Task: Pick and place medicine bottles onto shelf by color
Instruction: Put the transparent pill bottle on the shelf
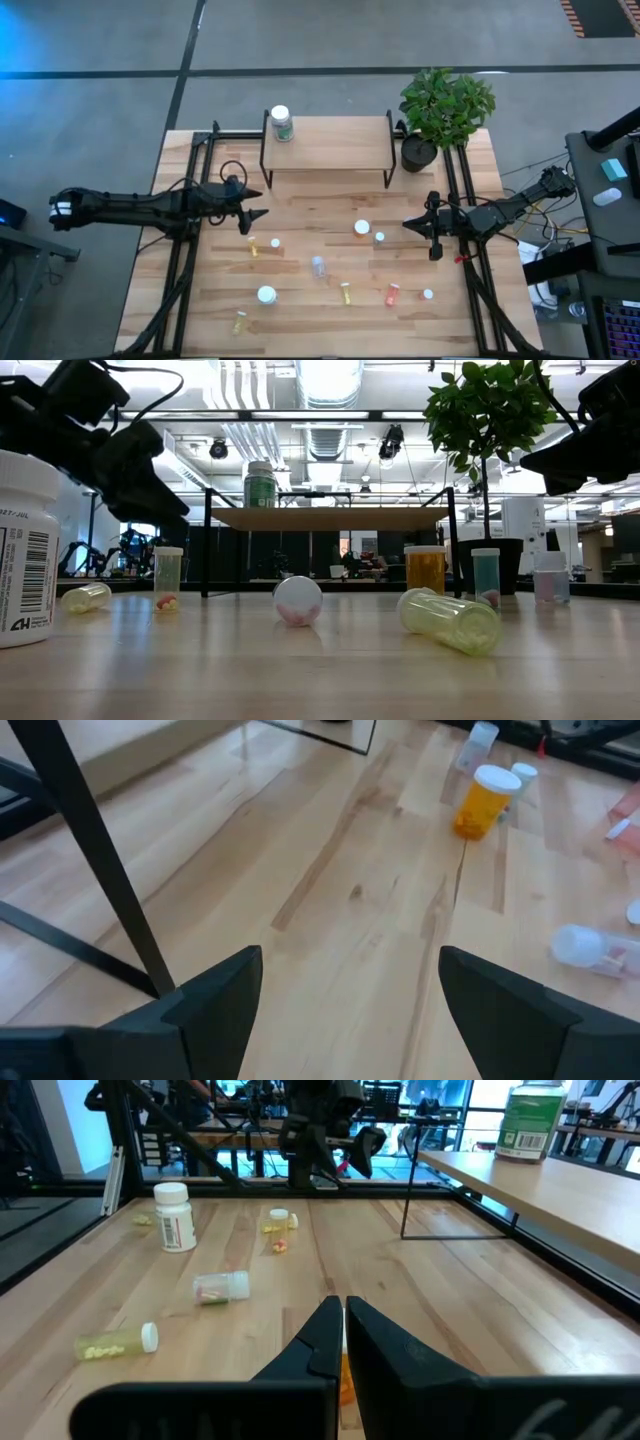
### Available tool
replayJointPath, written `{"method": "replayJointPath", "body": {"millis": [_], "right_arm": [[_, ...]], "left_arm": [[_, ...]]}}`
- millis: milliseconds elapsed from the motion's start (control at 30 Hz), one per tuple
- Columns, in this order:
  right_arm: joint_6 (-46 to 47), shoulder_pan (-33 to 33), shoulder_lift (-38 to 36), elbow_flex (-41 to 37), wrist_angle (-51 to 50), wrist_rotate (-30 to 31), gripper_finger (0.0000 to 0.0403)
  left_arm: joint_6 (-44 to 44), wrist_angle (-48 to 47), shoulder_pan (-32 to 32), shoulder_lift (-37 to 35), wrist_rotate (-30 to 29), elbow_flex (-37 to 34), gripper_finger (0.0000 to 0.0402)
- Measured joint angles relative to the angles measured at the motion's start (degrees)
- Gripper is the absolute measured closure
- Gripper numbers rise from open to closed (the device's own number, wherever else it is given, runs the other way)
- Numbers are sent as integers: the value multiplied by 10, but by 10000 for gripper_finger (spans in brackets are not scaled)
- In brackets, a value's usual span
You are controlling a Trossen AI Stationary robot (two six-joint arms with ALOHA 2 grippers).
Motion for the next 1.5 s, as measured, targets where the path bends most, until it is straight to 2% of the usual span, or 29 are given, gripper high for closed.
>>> {"method": "replayJointPath", "body": {"millis": [533, 1000, 1500], "right_arm": [[0, 0, 0, 0, 0, 0, 394], [0, 0, 0, 0, 0, 0, 394], [0, 0, 0, 0, 0, 0, 394]], "left_arm": [[-1, 85, 0, 37, -17, -5, 116], [-1, 98, 0, 71, -16, -1, 116], [1, 119, 0, 66, -15, 1, 116]]}}
